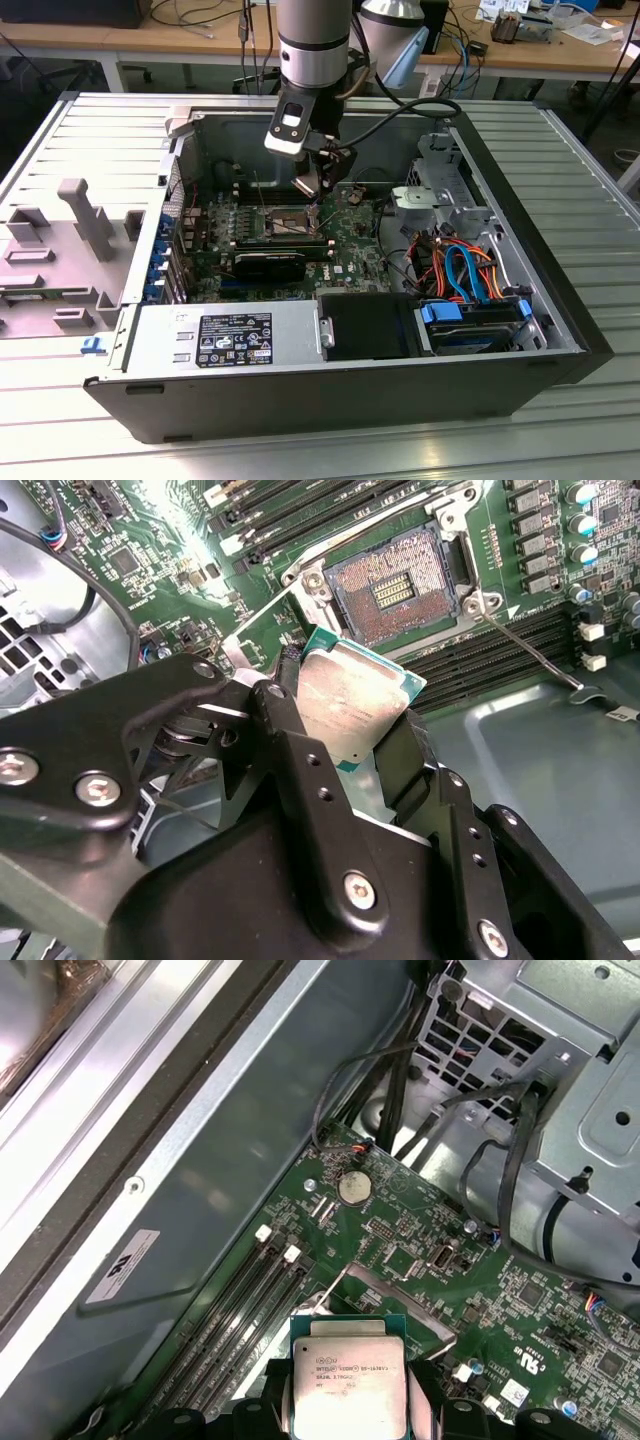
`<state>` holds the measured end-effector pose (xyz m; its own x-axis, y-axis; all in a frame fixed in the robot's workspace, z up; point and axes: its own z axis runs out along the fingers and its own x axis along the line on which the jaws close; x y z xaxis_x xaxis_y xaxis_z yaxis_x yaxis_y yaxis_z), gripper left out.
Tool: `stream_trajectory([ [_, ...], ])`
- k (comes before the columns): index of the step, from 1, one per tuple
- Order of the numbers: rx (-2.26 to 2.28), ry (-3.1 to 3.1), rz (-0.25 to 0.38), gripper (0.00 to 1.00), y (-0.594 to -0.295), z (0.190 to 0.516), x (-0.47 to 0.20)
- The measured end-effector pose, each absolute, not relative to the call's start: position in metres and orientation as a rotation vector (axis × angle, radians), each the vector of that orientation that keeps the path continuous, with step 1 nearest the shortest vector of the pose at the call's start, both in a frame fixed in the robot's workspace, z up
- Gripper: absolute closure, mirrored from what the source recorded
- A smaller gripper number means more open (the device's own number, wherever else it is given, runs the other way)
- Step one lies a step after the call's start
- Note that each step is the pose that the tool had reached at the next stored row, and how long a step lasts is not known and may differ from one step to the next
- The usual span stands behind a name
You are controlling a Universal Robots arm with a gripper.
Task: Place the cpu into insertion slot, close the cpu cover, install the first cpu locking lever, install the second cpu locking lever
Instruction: 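Place the cpu into insertion slot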
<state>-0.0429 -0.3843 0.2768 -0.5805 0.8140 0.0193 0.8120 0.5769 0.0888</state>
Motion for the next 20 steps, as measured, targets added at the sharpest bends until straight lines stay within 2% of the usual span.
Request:
stream_trajectory([
  [20,1.467,2.746,0.136,0.45,-0.3843,0.2763,-0.0429],
])
